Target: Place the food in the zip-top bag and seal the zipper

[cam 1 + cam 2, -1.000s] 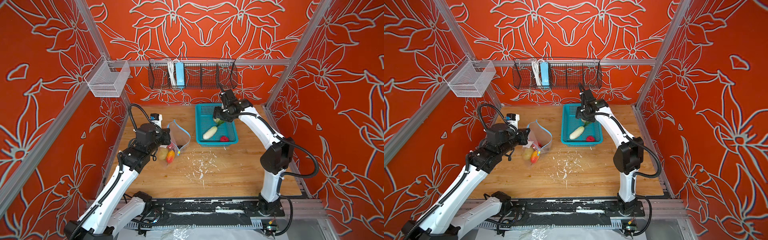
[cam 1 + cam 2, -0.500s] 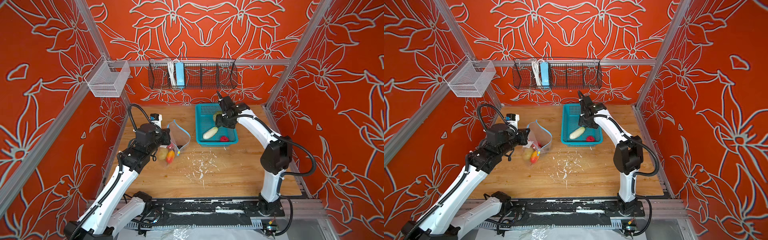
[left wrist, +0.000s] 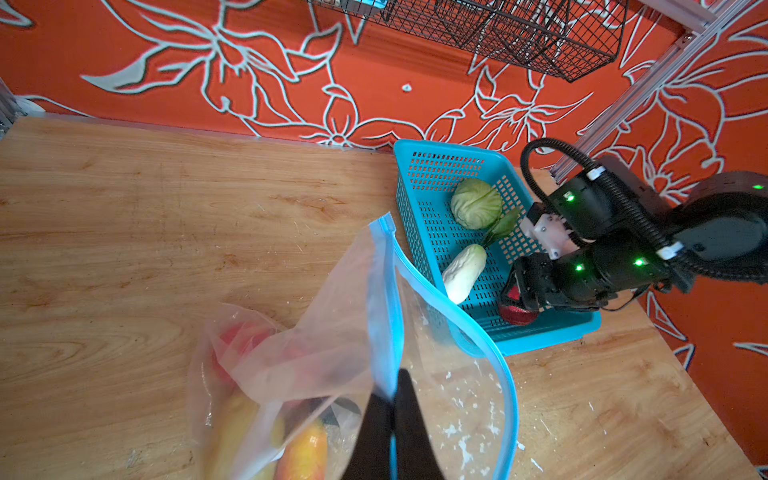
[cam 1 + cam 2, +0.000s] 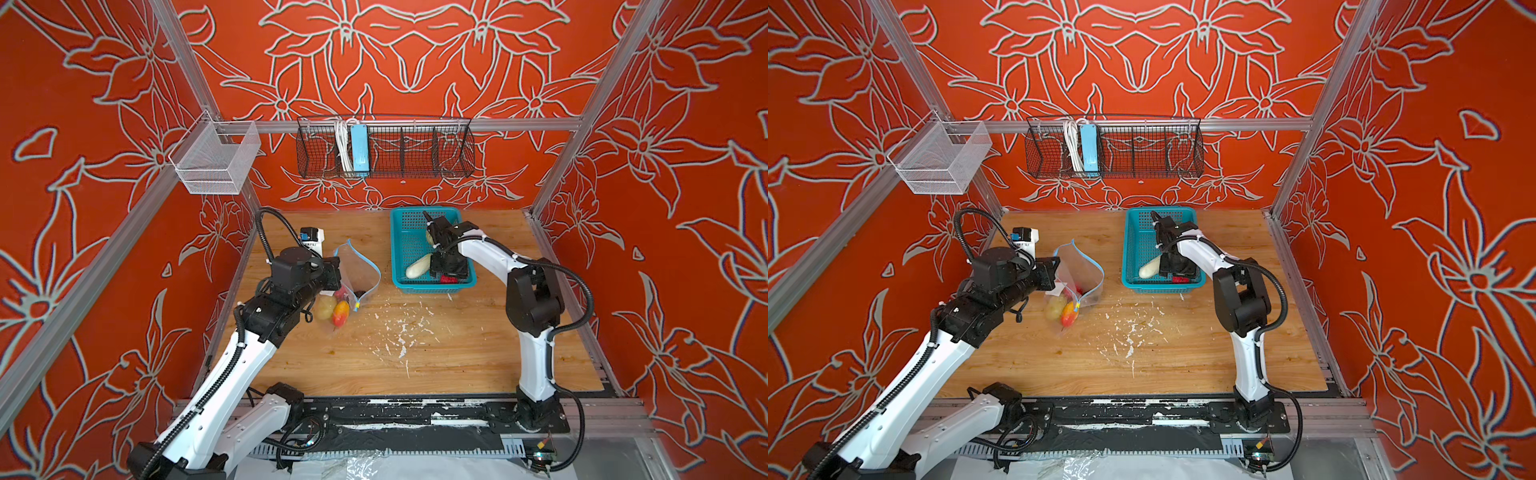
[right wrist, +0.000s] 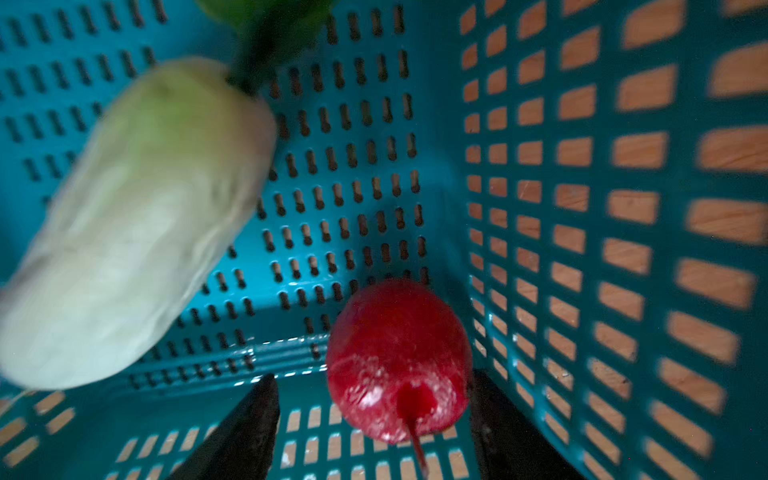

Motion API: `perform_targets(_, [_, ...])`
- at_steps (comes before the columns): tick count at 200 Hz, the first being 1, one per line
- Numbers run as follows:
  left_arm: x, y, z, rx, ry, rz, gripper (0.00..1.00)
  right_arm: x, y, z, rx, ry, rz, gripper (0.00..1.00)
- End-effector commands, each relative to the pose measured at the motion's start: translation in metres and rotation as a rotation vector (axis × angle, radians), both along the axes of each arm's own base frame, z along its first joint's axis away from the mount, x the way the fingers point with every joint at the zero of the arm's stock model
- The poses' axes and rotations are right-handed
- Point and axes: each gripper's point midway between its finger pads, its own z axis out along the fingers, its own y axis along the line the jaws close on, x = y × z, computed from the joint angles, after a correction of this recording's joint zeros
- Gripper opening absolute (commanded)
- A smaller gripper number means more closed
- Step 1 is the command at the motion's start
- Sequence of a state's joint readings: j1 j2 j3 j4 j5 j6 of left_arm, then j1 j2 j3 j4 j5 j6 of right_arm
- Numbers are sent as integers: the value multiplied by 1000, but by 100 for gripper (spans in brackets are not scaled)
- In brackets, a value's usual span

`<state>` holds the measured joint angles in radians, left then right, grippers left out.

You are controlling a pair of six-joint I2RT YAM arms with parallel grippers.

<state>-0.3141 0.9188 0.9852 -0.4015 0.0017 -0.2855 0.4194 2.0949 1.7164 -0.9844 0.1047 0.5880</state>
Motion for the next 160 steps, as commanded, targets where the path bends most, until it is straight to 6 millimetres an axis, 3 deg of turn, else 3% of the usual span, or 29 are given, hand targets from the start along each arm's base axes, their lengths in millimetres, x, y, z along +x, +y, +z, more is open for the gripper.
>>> perform_targets(1, [0, 2, 8, -9, -38, 6, 0, -3, -13, -11, -70, 28, -26, 74])
perform_targets(40, [1, 2, 8, -8, -36, 5, 0, -2, -12, -20, -70, 32, -24, 69])
perform_targets(83, [0, 3, 8, -6, -39, 7, 0, 1, -2, -14, -12, 22, -2, 41])
perform_targets(160, [1, 1, 6, -9, -32, 0, 0, 7, 19, 39, 155, -117, 27, 40])
